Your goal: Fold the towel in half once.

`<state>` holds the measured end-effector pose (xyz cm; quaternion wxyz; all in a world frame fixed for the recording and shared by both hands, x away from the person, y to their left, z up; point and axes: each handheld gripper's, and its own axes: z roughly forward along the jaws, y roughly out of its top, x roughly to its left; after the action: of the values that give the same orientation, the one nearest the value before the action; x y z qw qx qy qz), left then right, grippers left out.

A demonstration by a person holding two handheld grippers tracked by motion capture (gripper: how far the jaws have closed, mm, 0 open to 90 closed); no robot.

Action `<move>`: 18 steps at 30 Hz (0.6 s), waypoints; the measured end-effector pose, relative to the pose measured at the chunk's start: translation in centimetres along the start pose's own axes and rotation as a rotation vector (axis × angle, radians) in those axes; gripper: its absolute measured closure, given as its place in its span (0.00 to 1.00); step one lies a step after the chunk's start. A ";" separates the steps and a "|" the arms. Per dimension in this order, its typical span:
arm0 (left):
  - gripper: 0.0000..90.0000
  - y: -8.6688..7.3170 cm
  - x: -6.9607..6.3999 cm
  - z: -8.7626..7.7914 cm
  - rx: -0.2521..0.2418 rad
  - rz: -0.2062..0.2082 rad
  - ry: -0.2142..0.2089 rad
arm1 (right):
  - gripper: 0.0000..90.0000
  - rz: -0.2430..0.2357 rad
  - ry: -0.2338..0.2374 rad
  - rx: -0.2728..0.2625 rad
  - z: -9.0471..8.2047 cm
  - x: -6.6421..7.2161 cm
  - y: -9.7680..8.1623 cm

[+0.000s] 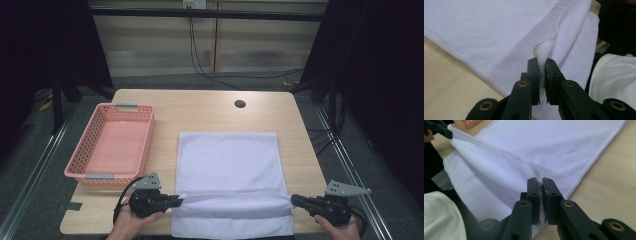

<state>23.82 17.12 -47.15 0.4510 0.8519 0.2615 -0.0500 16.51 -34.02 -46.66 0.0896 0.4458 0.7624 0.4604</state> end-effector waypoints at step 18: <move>0.70 0.9 1.3 -1.0 -0.026 -0.057 -0.034 | 0.72 -0.067 0.038 0.014 -2.1 1.4 0.3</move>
<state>25.25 18.04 -46.38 0.4649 0.8372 0.2785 -0.0740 14.67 -34.22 -44.85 0.0872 0.4119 0.7815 0.4604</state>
